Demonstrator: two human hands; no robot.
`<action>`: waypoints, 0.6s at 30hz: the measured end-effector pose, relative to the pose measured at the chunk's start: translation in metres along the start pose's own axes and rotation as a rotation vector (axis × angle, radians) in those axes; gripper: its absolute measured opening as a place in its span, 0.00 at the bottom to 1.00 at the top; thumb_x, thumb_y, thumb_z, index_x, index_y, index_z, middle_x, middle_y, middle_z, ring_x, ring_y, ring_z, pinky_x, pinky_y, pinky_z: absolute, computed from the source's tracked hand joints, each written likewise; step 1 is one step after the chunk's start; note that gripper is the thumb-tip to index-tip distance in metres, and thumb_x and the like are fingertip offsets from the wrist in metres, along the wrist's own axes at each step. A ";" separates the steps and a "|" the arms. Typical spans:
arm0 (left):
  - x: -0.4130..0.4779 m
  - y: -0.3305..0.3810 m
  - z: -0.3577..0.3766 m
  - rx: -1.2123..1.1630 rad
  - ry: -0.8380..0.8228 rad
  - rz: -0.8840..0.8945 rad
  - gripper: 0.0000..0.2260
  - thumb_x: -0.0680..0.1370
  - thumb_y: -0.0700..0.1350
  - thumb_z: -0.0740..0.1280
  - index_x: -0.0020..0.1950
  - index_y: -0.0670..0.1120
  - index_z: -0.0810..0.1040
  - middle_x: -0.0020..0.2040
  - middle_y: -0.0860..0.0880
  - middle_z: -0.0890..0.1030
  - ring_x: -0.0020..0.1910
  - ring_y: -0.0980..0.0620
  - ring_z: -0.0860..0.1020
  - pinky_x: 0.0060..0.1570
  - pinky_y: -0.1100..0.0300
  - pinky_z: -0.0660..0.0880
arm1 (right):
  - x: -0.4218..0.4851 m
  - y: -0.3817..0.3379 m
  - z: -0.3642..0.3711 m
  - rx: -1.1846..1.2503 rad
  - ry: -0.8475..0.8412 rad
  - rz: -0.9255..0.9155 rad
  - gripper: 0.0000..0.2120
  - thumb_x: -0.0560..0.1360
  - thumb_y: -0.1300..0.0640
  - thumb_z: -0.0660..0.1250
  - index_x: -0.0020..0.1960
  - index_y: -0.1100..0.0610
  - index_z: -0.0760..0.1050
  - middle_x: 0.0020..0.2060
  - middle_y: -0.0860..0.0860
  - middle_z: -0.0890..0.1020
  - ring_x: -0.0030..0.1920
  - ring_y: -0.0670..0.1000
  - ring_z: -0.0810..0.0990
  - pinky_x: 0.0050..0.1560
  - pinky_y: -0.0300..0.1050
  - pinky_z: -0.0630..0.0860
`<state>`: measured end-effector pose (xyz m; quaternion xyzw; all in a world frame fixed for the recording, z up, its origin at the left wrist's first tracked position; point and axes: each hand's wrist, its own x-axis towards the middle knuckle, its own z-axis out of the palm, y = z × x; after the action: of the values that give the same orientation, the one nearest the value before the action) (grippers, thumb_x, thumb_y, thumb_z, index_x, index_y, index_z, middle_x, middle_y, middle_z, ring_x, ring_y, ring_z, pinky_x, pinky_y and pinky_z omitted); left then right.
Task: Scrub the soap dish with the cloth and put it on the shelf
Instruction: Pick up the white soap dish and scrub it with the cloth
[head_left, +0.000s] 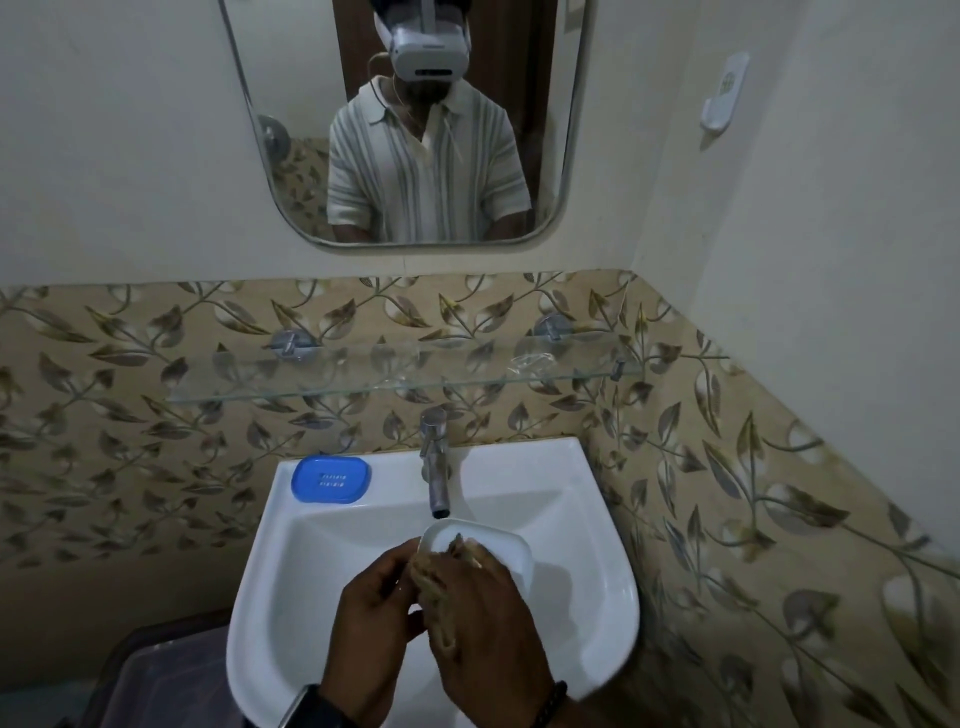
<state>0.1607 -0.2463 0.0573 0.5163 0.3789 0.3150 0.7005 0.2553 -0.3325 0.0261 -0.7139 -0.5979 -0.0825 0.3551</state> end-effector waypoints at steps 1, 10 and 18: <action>0.002 0.001 -0.003 -0.001 0.004 0.011 0.13 0.80 0.33 0.64 0.51 0.47 0.85 0.46 0.48 0.88 0.47 0.46 0.85 0.39 0.55 0.82 | -0.002 0.006 0.002 -0.039 -0.003 -0.104 0.17 0.80 0.55 0.59 0.68 0.52 0.72 0.62 0.48 0.82 0.67 0.46 0.75 0.74 0.45 0.64; -0.003 0.004 -0.018 0.077 -0.146 -0.014 0.14 0.79 0.42 0.69 0.61 0.57 0.82 0.53 0.45 0.85 0.51 0.47 0.84 0.57 0.46 0.81 | 0.013 0.029 -0.037 0.594 -0.247 0.270 0.15 0.74 0.52 0.74 0.59 0.48 0.76 0.53 0.39 0.82 0.54 0.42 0.81 0.55 0.39 0.76; 0.009 0.028 -0.034 0.215 -0.432 0.098 0.18 0.73 0.53 0.72 0.43 0.38 0.76 0.43 0.36 0.81 0.45 0.47 0.79 0.48 0.55 0.75 | 0.037 0.047 -0.065 1.086 -0.170 0.386 0.16 0.75 0.57 0.74 0.61 0.59 0.79 0.57 0.55 0.84 0.60 0.54 0.82 0.59 0.51 0.79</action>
<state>0.1352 -0.2147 0.0761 0.6610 0.2260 0.1889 0.6901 0.3283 -0.3443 0.0742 -0.5296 -0.4398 0.3600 0.6297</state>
